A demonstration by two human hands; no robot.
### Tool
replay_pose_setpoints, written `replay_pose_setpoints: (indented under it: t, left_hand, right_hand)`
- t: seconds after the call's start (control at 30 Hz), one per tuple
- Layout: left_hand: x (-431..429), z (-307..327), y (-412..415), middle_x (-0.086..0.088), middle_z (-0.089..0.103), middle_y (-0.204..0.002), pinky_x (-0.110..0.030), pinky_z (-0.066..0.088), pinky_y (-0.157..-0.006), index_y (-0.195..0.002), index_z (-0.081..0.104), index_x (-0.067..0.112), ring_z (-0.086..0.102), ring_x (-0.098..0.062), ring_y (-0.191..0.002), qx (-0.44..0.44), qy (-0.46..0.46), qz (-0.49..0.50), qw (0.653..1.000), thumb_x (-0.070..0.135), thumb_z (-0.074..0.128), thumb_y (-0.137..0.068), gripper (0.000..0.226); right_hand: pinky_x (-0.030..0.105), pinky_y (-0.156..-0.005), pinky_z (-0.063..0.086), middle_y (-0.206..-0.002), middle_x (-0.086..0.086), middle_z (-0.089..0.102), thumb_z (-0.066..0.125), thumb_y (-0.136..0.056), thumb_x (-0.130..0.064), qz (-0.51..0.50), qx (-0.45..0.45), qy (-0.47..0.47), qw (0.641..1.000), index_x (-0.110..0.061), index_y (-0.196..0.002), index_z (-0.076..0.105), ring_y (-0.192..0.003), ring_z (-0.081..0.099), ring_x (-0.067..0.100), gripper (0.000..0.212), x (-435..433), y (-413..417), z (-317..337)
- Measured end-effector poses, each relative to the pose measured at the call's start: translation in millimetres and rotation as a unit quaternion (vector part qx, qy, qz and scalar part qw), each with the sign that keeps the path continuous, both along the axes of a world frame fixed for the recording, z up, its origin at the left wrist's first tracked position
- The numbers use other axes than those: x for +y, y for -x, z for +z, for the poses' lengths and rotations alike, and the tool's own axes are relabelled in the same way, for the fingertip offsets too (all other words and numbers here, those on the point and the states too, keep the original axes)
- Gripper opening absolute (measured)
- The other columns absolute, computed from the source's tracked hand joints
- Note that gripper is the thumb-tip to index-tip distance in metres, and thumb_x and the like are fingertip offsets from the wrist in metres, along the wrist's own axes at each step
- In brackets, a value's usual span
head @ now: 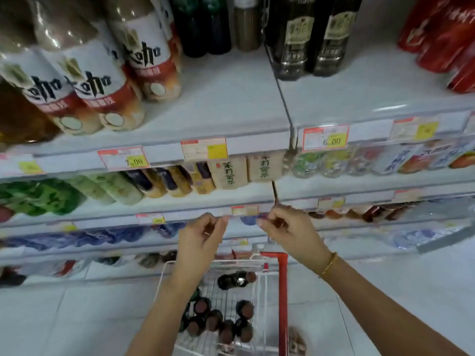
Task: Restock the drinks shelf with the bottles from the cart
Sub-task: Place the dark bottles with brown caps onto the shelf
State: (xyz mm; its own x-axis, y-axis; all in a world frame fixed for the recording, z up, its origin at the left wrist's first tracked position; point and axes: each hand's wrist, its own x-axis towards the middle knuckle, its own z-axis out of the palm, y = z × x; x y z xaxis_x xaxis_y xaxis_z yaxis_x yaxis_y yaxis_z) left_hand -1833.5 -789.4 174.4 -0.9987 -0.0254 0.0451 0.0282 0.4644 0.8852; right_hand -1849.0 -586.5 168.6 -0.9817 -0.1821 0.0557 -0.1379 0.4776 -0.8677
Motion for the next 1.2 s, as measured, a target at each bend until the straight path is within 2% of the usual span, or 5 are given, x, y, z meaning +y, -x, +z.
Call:
replay_pose_setpoints:
  t: [0.17,0.33,0.73,0.87,1.2]
  left_hand:
    - [-57,-131,-38,-0.004,0.063,-0.069,-0.03,0.045,-0.064,-0.073,0.055,0.018,0.063,-0.022,-0.069,-0.255,0.098,0.033,0.962,0.025,0.062,-0.088,0.018]
    - [-93,-236,-78,-0.011,0.068,-0.105,-0.032,0.047,-0.081,-0.107,0.061,0.01,0.063,-0.029,-0.1,-0.454,0.167,0.023,0.875,0.024,0.065,-0.083,0.028]
    - [-76,-351,-95,-0.008,0.068,-0.108,-0.027,0.045,-0.069,-0.118,0.051,0.013,0.063,-0.029,-0.098,-0.492,0.249,-0.022,0.834,0.036,0.062,-0.082,0.044]
    - [-68,-377,-100,-0.023,0.06,-0.121,-0.021,0.051,-0.076,-0.112,0.053,-0.005,0.057,-0.037,-0.112,-0.481,0.302,-0.083,0.819,0.038,0.045,-0.089,0.05]
    - [-65,-357,-99,-0.005,0.065,-0.111,-0.036,0.05,-0.077,-0.126,0.036,0.021,0.063,-0.027,-0.102,-0.443,0.324,-0.088,0.831,0.034,0.063,-0.081,0.055]
  right_hand:
    - [0.013,-0.069,0.041,-0.079,-0.004,0.059,0.064,-0.087,-0.021,0.027,-0.207,-0.112,0.971,-0.016,-0.089,0.062,-0.076,0.059,0.013,0.006,-29,-31,-129]
    - [0.025,-0.086,0.042,-0.119,0.007,0.06,0.058,-0.09,-0.025,0.083,-0.331,-0.239,0.909,-0.007,-0.122,0.05,-0.108,0.058,0.022,0.038,-69,-57,-225]
    - [0.038,-0.091,0.046,-0.128,0.017,0.047,0.039,-0.092,-0.002,0.104,-0.437,-0.373,0.812,-0.011,-0.132,0.04,-0.114,0.054,0.033,0.041,-116,-80,-356]
    - [0.034,-0.091,0.047,-0.127,0.014,0.049,0.046,-0.09,0.003,0.103,-0.421,-0.392,0.812,-0.008,-0.13,0.041,-0.115,0.056,0.029,0.042,-123,-85,-373]
    - [0.036,-0.083,0.047,-0.116,0.011,0.056,0.064,-0.083,-0.028,0.071,-0.409,-0.349,0.84,-0.012,-0.12,0.041,-0.108,0.057,0.029,0.047,-120,-71,-348]
